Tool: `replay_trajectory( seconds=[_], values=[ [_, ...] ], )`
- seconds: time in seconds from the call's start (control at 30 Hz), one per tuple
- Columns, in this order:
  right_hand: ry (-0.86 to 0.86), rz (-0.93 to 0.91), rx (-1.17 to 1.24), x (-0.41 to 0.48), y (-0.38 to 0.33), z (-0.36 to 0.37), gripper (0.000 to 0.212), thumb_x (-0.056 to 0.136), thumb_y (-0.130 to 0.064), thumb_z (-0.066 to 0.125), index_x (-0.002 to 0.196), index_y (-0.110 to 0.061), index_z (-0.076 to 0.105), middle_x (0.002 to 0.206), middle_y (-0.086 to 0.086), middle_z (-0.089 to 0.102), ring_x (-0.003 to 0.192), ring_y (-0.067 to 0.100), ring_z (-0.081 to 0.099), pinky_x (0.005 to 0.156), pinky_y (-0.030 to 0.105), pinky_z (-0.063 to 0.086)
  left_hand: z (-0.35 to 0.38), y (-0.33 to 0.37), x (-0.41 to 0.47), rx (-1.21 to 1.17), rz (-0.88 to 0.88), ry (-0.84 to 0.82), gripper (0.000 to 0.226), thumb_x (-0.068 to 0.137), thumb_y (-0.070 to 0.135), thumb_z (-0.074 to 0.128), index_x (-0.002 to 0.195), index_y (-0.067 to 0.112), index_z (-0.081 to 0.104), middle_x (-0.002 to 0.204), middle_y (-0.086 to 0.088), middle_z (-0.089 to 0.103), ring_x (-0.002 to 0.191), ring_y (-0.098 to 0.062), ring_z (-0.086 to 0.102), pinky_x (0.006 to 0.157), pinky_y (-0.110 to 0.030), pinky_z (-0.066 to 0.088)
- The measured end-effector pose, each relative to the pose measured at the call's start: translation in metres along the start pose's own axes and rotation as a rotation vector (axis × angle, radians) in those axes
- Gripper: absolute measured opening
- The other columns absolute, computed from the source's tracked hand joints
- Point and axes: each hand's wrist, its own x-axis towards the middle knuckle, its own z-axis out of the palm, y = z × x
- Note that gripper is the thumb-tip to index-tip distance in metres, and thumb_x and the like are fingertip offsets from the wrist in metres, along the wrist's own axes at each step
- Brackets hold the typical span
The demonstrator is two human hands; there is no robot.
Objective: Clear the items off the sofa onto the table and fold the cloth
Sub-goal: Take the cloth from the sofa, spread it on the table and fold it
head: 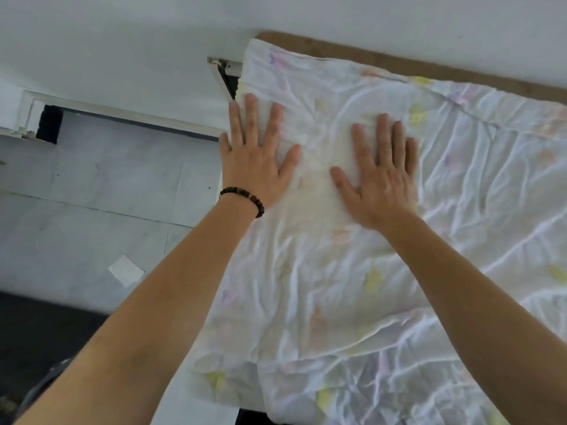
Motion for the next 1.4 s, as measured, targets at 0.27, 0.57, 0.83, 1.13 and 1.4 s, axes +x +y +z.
replay_trajectory(
  seconds=[0.27, 0.57, 0.83, 1.13, 1.4],
  values=[
    [0.03, 0.135, 0.019, -0.022, -0.008, -0.01, 0.079, 0.097, -0.07, 0.012, 0.159, -0.023, 0.003, 0.166, 0.015, -0.009, 0.152, 0.035, -0.01, 0.122, 0.055, -0.003, -0.018, -0.001, -0.018, -0.014, -0.002, 0.013, 0.067, 0.099, 0.056, 0.013, 0.156, 0.022, 0.001, 0.162, -0.016, -0.007, 0.149, -0.034, -0.007, 0.116, -0.061, 0.006],
    [0.24, -0.074, 0.251, -0.29, -0.04, 0.021, 0.071, 0.096, -0.052, 0.053, 0.151, -0.013, 0.029, 0.158, 0.024, 0.022, 0.146, 0.037, 0.027, 0.117, 0.053, 0.025, 0.0, -0.019, -0.303, -0.325, -0.039, 0.263, 0.047, 0.096, 0.037, 0.049, 0.133, 0.008, 0.05, 0.14, -0.018, 0.041, 0.127, -0.036, 0.039, 0.104, -0.048, 0.029],
    [0.099, -0.164, 0.166, -0.413, -0.008, 0.063, 0.066, 0.074, -0.031, 0.086, 0.13, -0.014, 0.057, 0.14, 0.019, 0.048, 0.134, 0.037, 0.043, 0.108, 0.051, 0.038, 0.016, 0.013, -0.405, -1.076, -0.833, 0.18, 0.092, 0.073, 0.042, 0.081, 0.146, 0.016, 0.03, 0.145, -0.009, 0.025, 0.125, -0.019, 0.038, 0.103, -0.034, 0.039],
    [0.293, -0.15, 0.266, -0.43, 0.002, 0.031, 0.034, 0.086, 0.001, 0.069, 0.118, -0.01, 0.068, 0.111, 0.017, 0.065, 0.1, 0.039, 0.064, 0.087, 0.048, 0.051, 0.001, -0.011, -0.429, -1.395, -1.23, 0.406, 0.032, 0.084, 0.0, 0.067, 0.113, 0.008, 0.056, 0.108, -0.011, 0.061, 0.075, -0.019, 0.063, 0.068, -0.028, 0.057],
    [0.054, -0.088, 0.204, -0.463, 0.004, 0.03, 0.046, 0.085, 0.006, 0.058, 0.125, -0.014, 0.066, 0.109, 0.011, 0.064, 0.104, 0.035, 0.061, 0.093, 0.044, 0.045, 0.005, -0.075, -0.464, -0.923, -1.055, 0.327, 0.023, 0.081, 0.004, 0.063, 0.1, 0.017, 0.063, 0.098, -0.005, 0.065, 0.092, -0.026, 0.066, 0.085, -0.04, 0.057]
  ],
)
